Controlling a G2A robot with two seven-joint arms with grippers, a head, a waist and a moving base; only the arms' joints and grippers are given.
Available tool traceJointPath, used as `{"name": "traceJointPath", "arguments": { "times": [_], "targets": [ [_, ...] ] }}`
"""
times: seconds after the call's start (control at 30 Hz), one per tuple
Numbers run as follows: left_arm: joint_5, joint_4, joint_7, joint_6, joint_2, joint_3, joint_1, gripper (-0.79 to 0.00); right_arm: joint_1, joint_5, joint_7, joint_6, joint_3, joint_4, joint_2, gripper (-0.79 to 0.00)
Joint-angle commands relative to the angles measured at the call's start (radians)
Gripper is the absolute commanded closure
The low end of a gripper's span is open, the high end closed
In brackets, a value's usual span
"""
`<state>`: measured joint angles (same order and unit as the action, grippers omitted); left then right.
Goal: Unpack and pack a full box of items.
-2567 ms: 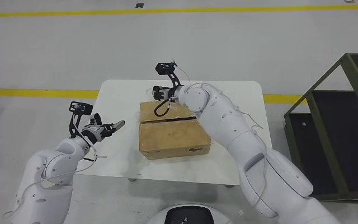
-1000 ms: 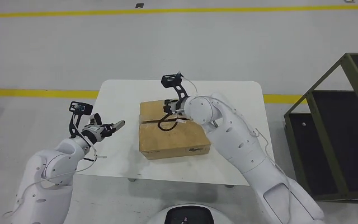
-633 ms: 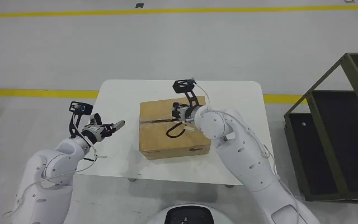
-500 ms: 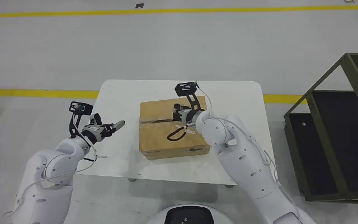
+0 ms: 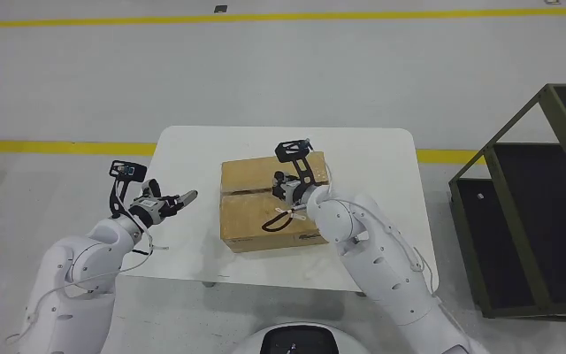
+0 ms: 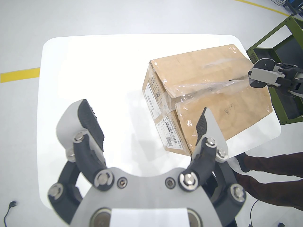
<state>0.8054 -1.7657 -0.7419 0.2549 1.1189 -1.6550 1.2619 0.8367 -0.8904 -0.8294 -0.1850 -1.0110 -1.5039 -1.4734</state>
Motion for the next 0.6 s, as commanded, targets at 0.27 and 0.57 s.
{"name": "traceJointPath", "arguments": {
  "times": [0.27, 0.57],
  "targets": [
    [0.000, 0.000, 0.000, 0.000, 0.000, 0.000, 0.000, -0.785, 0.049, -0.197, 0.228, -0.020, 0.065, -0.086, -0.004, 0.000],
    [0.000, 0.000, 0.000, 0.000, 0.000, 0.000, 0.000, -0.785, 0.119, -0.231, 0.205, -0.174, 0.085, -0.077, -0.015, 0.000]
  ]
}}
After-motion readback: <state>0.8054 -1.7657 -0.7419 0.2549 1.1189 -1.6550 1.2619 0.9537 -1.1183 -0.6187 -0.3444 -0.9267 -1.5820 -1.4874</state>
